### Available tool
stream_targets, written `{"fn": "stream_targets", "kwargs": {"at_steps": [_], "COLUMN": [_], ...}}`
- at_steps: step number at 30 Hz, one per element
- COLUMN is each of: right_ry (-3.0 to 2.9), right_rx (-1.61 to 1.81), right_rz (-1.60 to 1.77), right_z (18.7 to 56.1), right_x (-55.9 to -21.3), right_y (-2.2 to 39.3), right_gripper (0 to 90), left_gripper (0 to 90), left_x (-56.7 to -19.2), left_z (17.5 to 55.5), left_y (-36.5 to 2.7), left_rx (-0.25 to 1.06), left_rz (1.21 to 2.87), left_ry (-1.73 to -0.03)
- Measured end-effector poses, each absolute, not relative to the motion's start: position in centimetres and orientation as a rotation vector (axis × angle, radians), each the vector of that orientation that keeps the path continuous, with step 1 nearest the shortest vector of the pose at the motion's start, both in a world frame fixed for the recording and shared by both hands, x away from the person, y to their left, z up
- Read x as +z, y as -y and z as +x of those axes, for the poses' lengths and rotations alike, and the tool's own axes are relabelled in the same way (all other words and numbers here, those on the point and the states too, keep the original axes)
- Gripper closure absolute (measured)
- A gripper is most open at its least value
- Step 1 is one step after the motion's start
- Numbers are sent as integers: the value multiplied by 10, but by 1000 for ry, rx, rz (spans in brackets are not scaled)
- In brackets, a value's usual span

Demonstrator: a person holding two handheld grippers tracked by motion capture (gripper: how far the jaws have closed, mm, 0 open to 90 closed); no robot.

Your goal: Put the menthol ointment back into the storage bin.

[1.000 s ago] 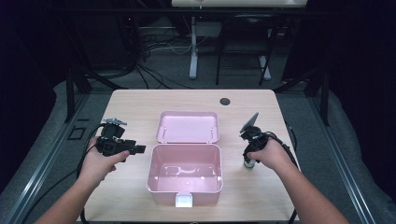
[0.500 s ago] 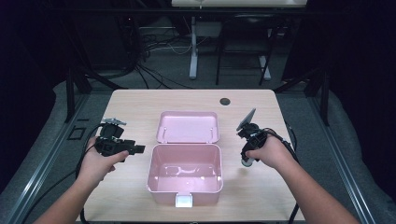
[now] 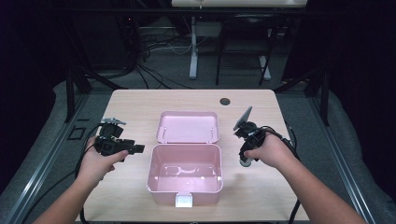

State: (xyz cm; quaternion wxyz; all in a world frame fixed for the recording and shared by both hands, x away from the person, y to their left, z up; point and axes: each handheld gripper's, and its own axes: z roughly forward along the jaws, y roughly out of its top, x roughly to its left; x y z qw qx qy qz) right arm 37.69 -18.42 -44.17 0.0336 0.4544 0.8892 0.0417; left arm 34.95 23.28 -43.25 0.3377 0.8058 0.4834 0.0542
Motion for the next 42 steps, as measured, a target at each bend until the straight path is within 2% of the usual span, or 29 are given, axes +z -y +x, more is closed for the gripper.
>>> {"fn": "stream_targets", "kwargs": {"at_steps": [42], "right_ry": [-2830], "right_rx": [140], "right_rz": [1178], "right_z": [352], "right_x": [-394], "right_y": [142], "right_gripper": [506], "left_gripper": [468], "left_x": [-432], "left_z": [349], "left_y": [-232], "left_rx": [130], "left_rz": [2095], "left_ry": [-1262]}}
